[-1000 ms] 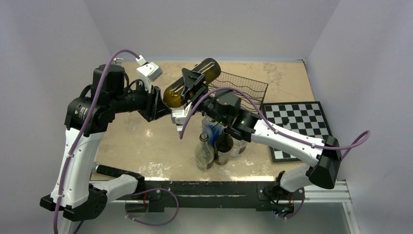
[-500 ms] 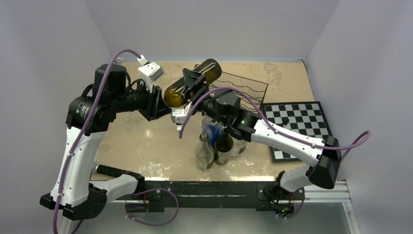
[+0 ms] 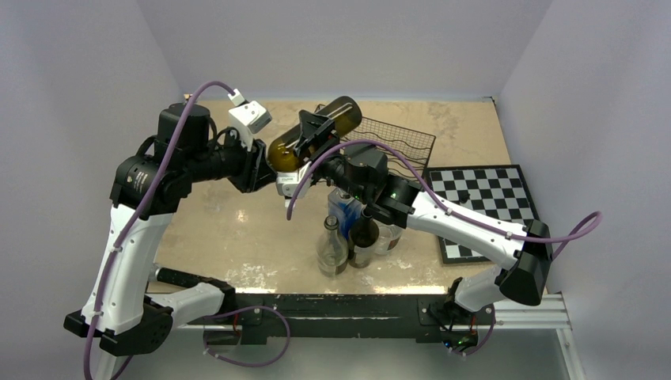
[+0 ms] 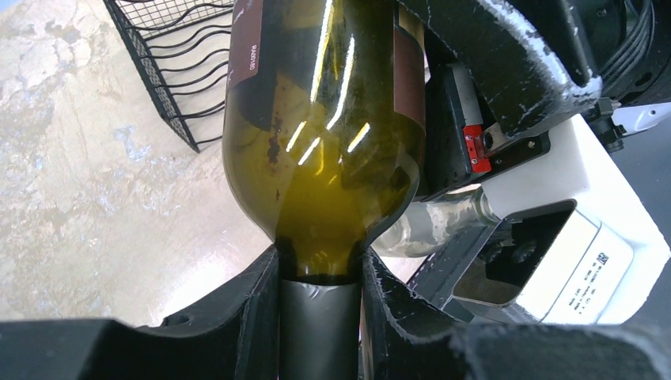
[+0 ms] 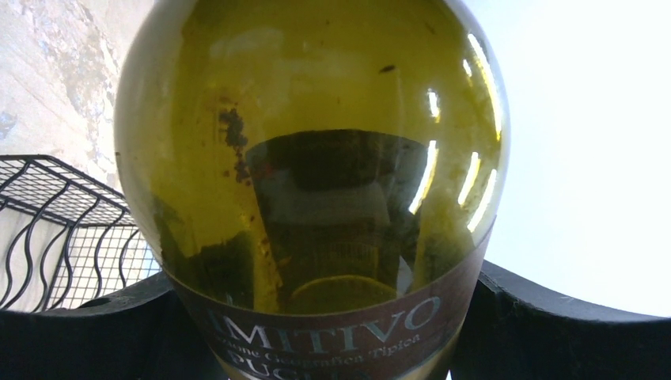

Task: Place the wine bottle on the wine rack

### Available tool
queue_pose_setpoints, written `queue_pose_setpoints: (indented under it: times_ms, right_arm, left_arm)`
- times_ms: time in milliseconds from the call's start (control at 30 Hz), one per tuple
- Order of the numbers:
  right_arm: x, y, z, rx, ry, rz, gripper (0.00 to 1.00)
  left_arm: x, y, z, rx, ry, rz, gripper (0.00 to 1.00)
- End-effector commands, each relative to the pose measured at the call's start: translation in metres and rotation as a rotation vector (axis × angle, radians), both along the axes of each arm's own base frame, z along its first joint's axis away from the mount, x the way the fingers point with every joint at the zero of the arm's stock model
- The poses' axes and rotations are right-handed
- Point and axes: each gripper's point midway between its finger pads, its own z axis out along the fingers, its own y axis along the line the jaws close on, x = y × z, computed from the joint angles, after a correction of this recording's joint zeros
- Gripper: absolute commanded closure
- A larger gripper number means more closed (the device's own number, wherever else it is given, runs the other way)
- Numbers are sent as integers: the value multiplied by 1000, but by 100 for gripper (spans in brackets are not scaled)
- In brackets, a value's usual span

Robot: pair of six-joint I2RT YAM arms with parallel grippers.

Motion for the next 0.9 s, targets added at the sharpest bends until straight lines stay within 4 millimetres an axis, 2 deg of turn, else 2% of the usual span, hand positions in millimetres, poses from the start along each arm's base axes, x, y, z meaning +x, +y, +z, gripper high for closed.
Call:
queue_pose_setpoints:
  times_ms: [0, 33, 100, 300, 367, 433, 867]
  right_arm:
    - [-25, -32, 131, 410, -178, 31, 94]
    - [-26, -29, 127, 388, -196, 36, 85]
    - [-25, -24, 116, 346, -225, 40, 60]
    - [-25, -17, 104, 302, -242, 56, 15]
    - [-25, -14, 100, 281, -254, 62, 5]
    - [-25, -11, 96, 260, -267, 66, 1]
    - [-25, -3, 83, 210, -267, 89, 1]
  left_arm:
    - [18, 19, -6, 76, -33, 124, 100]
    - [21, 22, -2, 79, -50, 149, 100]
    - [27, 29, 5, 81, -83, 203, 100]
    - [33, 42, 30, 54, -191, 291, 100]
    - [34, 45, 38, 44, -222, 307, 100]
    - [35, 47, 46, 35, -248, 322, 100]
    - [55, 79, 75, 11, -346, 571, 100]
